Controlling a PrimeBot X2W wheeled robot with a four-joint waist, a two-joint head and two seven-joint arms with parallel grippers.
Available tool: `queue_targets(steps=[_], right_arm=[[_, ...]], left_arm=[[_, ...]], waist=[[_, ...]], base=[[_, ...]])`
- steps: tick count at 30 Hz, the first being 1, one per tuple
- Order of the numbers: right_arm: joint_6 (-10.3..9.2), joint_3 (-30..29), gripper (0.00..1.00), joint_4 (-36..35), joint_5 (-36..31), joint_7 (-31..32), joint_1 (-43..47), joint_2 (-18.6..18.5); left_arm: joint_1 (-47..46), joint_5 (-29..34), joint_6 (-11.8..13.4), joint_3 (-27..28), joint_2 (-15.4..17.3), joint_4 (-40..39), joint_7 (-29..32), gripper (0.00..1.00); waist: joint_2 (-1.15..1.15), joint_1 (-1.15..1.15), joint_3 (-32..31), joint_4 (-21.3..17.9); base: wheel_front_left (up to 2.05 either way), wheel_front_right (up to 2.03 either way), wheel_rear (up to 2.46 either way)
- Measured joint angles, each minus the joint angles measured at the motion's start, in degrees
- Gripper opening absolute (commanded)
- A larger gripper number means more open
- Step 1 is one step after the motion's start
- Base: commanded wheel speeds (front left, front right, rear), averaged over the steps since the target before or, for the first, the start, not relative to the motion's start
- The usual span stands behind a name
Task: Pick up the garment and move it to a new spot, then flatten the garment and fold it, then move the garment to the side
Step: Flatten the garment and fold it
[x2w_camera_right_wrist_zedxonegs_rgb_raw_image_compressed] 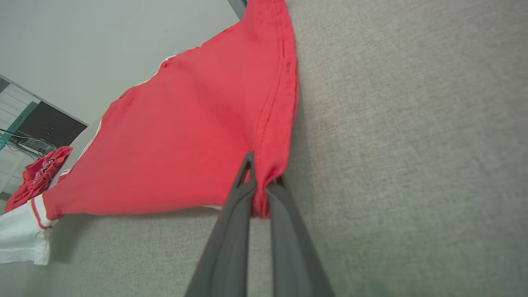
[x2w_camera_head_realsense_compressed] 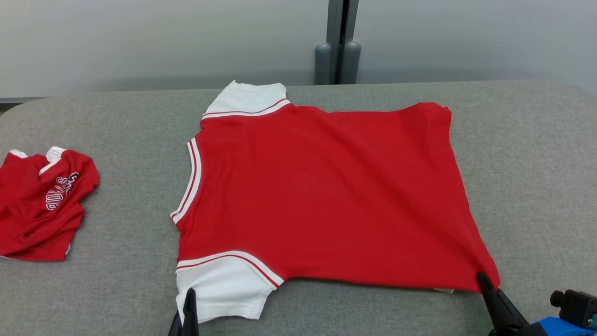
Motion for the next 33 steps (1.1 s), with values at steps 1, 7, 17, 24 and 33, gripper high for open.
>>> queue_targets(steps=[1,7,17,24,33], right_arm=[[0.01,-0.6,0.0,-0.94,-0.31,0.93,0.82,0.23],[0.0,-3.72,0.0,-4.55,-3.69,5.1,2.08,3.67],[0.0,-7.25,0.0,-6.65,-7.01,10.84,-0.76,7.22],[0.0,-8.13,0.0,-5.01,-8.92,13.8,-5.32,7.61],[0.0,-7.9,0.0,1.75,-9.48,15.79,-15.43,8.54]], left_arm=[[0.34,-0.04,0.05,-0.11,0.13,-0.13,0.24,0.0],[-1.07,0.07,-0.26,-0.55,1.23,-1.0,1.27,0.0],[-9.36,0.67,-1.71,-1.43,4.08,-0.15,2.9,0.0],[-15.37,0.64,-2.68,-2.24,5.93,3.16,4.58,0.0],[-25.32,0.7,-3.33,-3.72,7.86,9.35,6.06,0.0]], waist=[[0.0,0.0,0.09,-0.01],[0.01,0.0,0.56,-0.03],[0.02,0.01,1.71,-0.86],[0.01,0.01,2.73,-1.56],[0.02,0.02,5.41,-2.32]], base=[[0.0,0.0,0.0],[0.0,0.0,0.0],[0.0,0.0,0.0],[0.0,0.0,0.0],[0.0,0.0,0.0]])
